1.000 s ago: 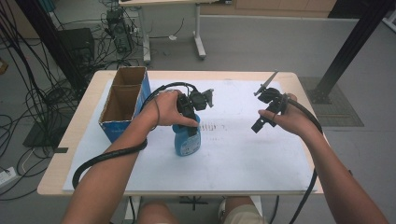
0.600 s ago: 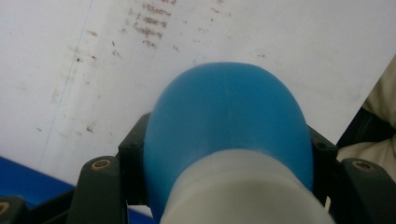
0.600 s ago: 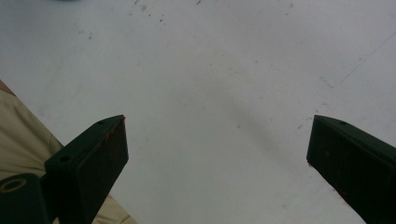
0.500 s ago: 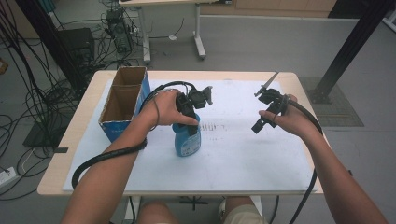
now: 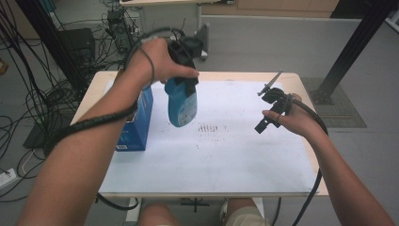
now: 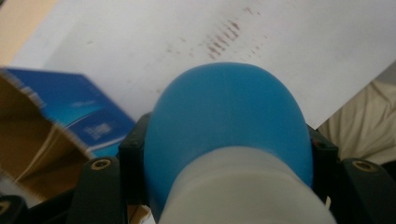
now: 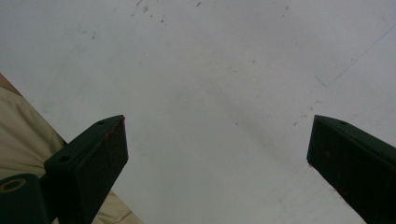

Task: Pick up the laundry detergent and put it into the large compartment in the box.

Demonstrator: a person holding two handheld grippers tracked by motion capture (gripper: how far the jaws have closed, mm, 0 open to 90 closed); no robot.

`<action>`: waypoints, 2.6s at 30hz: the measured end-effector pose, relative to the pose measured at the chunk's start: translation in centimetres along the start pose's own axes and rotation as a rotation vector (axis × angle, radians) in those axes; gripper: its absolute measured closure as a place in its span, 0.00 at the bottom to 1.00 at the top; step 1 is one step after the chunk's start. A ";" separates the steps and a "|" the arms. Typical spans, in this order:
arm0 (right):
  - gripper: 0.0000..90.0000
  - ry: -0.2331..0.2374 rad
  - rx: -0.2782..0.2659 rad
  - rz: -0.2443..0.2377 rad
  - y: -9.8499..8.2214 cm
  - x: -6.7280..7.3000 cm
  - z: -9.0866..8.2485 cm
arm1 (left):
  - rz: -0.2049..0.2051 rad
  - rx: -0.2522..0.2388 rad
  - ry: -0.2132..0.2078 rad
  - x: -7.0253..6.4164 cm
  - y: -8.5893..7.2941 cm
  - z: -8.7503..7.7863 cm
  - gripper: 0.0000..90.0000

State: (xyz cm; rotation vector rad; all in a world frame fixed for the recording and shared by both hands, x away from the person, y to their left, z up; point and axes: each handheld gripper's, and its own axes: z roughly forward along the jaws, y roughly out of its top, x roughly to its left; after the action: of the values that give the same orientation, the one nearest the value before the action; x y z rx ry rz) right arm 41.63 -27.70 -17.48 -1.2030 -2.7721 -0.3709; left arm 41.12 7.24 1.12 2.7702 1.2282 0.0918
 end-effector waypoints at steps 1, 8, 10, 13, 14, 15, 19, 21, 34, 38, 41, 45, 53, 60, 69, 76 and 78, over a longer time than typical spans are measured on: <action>0.06 -0.003 -0.003 -0.001 0.0 0.0 -0.1 | -0.036 0.003 0.007 0.4 0.2 -1.1 0.42; 0.06 -0.004 -0.007 -0.001 0.0 0.1 -0.5 | -0.309 -0.017 0.025 3.5 0.2 -7.2 0.42; 0.06 -0.003 -0.015 -0.001 0.0 0.2 -0.6 | -0.353 -0.015 0.025 4.5 0.1 -8.2 0.42; 0.06 0.002 -0.022 -0.003 -0.1 0.3 -0.7 | -0.429 -0.006 0.034 5.6 -0.2 -9.0 0.42; 0.06 0.003 -0.021 -0.004 0.0 0.2 -0.7 | -0.450 0.000 0.043 5.9 -0.2 -9.2 0.42; 0.06 0.005 -0.020 -0.003 0.0 0.2 -0.6 | -0.470 -0.004 0.052 6.1 -0.4 -9.5 0.42; 0.06 0.005 -0.024 -0.003 -0.1 0.2 -0.7 | -0.553 0.012 0.074 7.7 -0.9 -10.2 0.42; 0.06 0.003 -0.023 -0.001 -0.1 0.2 -0.8 | -0.595 0.014 0.083 8.5 -1.2 -10.5 0.42; 0.06 -0.002 -0.021 0.011 -0.3 0.0 -0.7 | -0.746 -0.001 0.090 12.6 -4.4 -9.5 0.42; 0.06 0.002 -0.017 0.006 -0.1 0.0 -0.4 | -0.764 0.016 0.095 13.4 -5.0 -8.0 0.42; 0.06 0.003 -0.015 0.005 0.0 0.1 -0.4 | -0.771 0.019 0.091 14.0 -5.4 -6.8 0.42; 0.06 0.003 -0.016 0.001 0.2 0.2 -0.4 | -0.781 0.018 0.079 14.8 -6.3 -5.3 0.42; 0.06 0.001 -0.010 0.000 0.6 0.5 -0.2 | -0.794 0.021 0.068 15.7 -7.7 -2.0 0.42; 0.06 0.000 -0.007 -0.010 1.2 0.9 -0.1 | -0.790 0.037 0.070 16.0 -8.3 0.5 0.42; 0.06 -0.006 -0.008 -0.025 1.5 1.3 -0.2 | -0.775 0.037 0.059 15.9 -9.0 3.1 0.42; 0.06 -0.013 -0.005 -0.024 1.6 1.5 -0.4 | -0.762 0.050 0.058 15.7 -9.1 4.9 0.42; 0.06 -0.013 -0.007 -0.022 1.5 1.5 -0.5 | -0.759 0.057 0.053 15.7 -9.0 5.4 0.42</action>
State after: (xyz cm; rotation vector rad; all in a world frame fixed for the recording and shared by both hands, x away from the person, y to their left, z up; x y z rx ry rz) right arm 41.69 -25.72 -16.45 -1.1811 -2.7999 -0.3767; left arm 45.52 24.49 -5.20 2.1556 2.2118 0.0625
